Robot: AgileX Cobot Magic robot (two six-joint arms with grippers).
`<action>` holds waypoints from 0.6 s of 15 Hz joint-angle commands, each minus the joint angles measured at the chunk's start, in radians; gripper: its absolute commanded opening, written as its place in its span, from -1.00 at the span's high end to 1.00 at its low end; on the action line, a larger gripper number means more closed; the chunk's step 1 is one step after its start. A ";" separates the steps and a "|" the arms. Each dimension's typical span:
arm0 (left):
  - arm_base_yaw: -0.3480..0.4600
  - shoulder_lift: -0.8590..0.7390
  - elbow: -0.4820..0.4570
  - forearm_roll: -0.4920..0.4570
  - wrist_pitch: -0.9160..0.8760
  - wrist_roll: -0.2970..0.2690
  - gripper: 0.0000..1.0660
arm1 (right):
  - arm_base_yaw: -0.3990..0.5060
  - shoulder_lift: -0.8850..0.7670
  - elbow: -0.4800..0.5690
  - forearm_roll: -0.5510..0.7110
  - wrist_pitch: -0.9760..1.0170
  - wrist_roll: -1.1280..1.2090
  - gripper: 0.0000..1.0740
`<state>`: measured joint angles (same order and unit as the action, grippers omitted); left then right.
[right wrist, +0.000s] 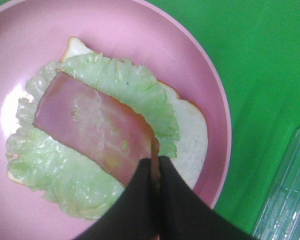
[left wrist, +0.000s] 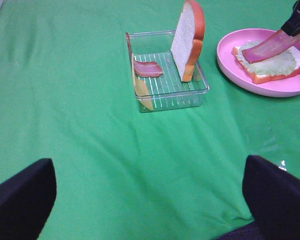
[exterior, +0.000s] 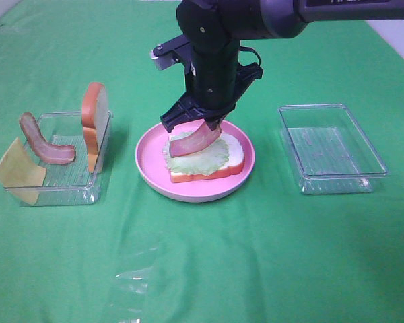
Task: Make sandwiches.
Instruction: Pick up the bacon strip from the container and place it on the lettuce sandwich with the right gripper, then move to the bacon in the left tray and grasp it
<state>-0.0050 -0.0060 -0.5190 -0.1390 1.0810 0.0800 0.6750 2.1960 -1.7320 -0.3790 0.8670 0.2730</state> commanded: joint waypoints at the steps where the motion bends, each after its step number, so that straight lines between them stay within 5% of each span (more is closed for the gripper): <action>1: 0.002 -0.002 0.001 -0.004 -0.003 -0.001 -0.74 | 0.000 0.000 -0.006 -0.007 0.021 0.022 1.00; 3: 0.002 -0.002 0.001 -0.004 -0.003 -0.001 -0.74 | 0.000 0.000 -0.006 -0.010 0.031 0.020 0.47; 5: 0.002 -0.002 0.001 -0.004 -0.003 -0.001 -0.74 | 0.000 0.000 -0.006 -0.060 0.050 0.017 -0.63; 6: 0.002 -0.002 0.001 -0.004 -0.003 -0.001 -0.74 | 0.000 -0.005 -0.006 -0.074 0.073 0.017 -0.83; 9: 0.002 -0.002 0.001 -0.004 -0.003 -0.001 -0.74 | 0.001 -0.043 -0.006 -0.054 0.111 0.007 -0.83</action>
<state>-0.0050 -0.0060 -0.5190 -0.1390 1.0810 0.0800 0.6750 2.1680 -1.7320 -0.4310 0.9670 0.2780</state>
